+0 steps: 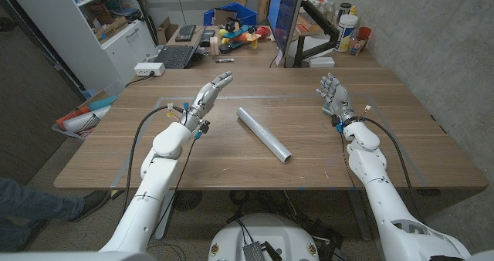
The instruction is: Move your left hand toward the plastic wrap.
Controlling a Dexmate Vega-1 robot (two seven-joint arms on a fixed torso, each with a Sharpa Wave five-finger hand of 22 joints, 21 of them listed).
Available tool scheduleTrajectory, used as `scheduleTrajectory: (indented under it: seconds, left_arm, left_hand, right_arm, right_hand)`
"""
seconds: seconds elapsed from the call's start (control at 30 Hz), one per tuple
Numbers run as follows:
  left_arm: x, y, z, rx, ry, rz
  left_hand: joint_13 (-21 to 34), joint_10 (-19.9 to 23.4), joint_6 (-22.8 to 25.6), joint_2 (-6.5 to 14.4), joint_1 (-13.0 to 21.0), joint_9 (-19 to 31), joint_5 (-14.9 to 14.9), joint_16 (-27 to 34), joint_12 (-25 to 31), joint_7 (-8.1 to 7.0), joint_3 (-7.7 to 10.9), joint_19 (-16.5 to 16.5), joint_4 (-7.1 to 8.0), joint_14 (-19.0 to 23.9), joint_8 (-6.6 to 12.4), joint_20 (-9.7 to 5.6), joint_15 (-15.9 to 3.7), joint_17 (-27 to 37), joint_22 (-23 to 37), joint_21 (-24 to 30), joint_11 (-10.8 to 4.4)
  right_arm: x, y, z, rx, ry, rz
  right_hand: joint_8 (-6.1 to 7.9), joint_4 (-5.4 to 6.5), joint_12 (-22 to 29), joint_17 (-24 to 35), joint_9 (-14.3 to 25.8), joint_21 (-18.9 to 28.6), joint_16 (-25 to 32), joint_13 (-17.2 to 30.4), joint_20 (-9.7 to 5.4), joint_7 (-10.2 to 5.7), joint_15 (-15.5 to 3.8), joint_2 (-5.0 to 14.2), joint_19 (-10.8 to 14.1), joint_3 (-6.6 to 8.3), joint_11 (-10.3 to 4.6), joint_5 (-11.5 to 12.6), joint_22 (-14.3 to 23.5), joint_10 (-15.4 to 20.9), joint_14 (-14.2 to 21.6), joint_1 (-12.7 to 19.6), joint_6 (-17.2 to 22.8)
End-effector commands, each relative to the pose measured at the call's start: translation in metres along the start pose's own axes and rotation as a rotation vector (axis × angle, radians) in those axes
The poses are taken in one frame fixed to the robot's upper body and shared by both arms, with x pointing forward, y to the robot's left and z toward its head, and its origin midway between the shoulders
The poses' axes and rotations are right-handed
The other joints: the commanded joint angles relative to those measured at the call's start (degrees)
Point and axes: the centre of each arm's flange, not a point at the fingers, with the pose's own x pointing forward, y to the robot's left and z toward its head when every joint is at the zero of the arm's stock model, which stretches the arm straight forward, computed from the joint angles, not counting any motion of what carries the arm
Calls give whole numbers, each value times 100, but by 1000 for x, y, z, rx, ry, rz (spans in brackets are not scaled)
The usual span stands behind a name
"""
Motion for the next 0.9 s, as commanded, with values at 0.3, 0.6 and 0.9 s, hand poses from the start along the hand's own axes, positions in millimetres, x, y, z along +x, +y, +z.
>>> scheduleTrajectory:
  seconds: [0.3, 0.6, 0.9]
  left_arm:
    - [-1, -9, 12, 78, -30, -20]
    - [-1, -13, 15, 120, -36, -32]
    - [1, -16, 16, 131, -38, -51]
  left_hand:
    - [23, -4, 21, 18, 83, 12, 4, 15, 34, -9, 18, -92, -58, -26, 40, 69, -5, 15, 24, -29, 2]
    - [24, 0, 21, 24, 100, 13, 2, 15, 36, -19, 23, -99, -70, -25, 38, 76, -3, 14, 27, -46, 5]
    - [24, 30, 70, 41, 132, 13, 0, 23, 48, -33, 36, -82, -89, 0, 54, 91, -24, 14, 29, -60, -1]
  right_arm:
    - [0, -2, -2, 6, -3, -6]
    - [0, -1, -2, 6, -6, -8]
    - [0, -3, -1, 4, -9, -17]
  right_hand:
    - [29, 5, 0, -5, 11, -46, 43, 16, 11, -25, 21, 66, 76, -25, -25, 36, 29, 59, 49, 25, 46]
    - [29, 4, -3, -15, 11, -69, 43, 16, 13, -24, 12, 69, 82, -37, -23, 37, 30, 59, 48, 24, 49]
    - [29, 4, -5, -26, 11, -95, 45, 16, 16, -24, 1, 73, 91, -50, -23, 38, 30, 64, 49, 22, 49]
